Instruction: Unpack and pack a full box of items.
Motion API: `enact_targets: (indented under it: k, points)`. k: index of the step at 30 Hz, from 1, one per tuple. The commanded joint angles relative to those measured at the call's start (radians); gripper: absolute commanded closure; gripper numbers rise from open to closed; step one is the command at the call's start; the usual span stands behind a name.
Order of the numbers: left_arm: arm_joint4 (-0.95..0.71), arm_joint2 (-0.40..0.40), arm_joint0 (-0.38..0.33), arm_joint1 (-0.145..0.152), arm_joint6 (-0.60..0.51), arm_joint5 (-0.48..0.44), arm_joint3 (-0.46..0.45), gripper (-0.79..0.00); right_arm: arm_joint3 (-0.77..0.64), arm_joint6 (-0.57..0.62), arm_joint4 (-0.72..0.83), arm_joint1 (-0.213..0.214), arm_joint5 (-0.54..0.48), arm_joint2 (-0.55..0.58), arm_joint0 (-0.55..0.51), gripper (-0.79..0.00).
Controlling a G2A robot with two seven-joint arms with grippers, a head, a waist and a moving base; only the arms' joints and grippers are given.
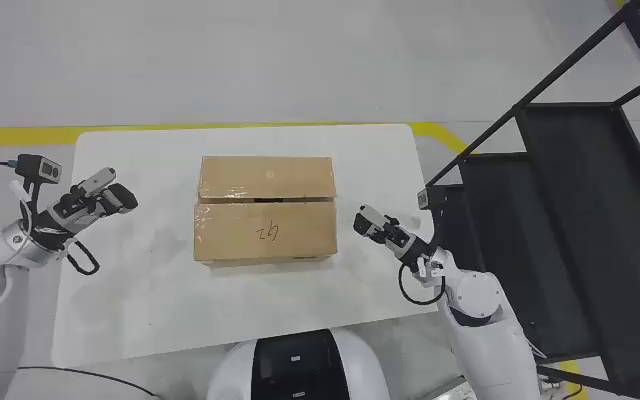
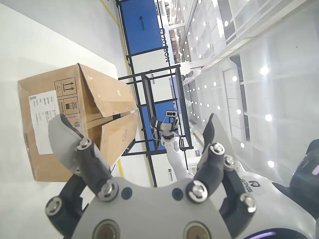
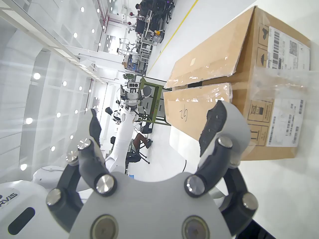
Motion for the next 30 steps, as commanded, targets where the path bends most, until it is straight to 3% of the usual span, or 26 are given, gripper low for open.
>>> enact_targets:
  k: [1, 15, 21, 30]
  points:
    - [0.000, 0.000, 0.000, 0.000, 0.000, 0.000, 0.000, -0.784, 0.000, 0.000, 0.000, 0.000, 0.000, 0.000, 0.000, -0.784]
    - [0.000, 0.000, 0.000, 0.000, 0.000, 0.000, 0.000, -0.785, -0.001, 0.003, 0.011, 0.000, 0.008, -0.009, 0.004, -0.785]
    - [0.044, 0.014, 0.008, 0.003, -0.056, 0.003, -0.020, -0.785, 0.049, 0.098, -0.073, 0.012, 0.083, -0.039, 0.103, -0.785]
    - [0.043, 0.080, -0.038, -0.006, -0.064, -0.043, 0.010, -0.785, 0.178, 0.203, -0.072, 0.029, 0.072, -0.049, 0.199, -0.785]
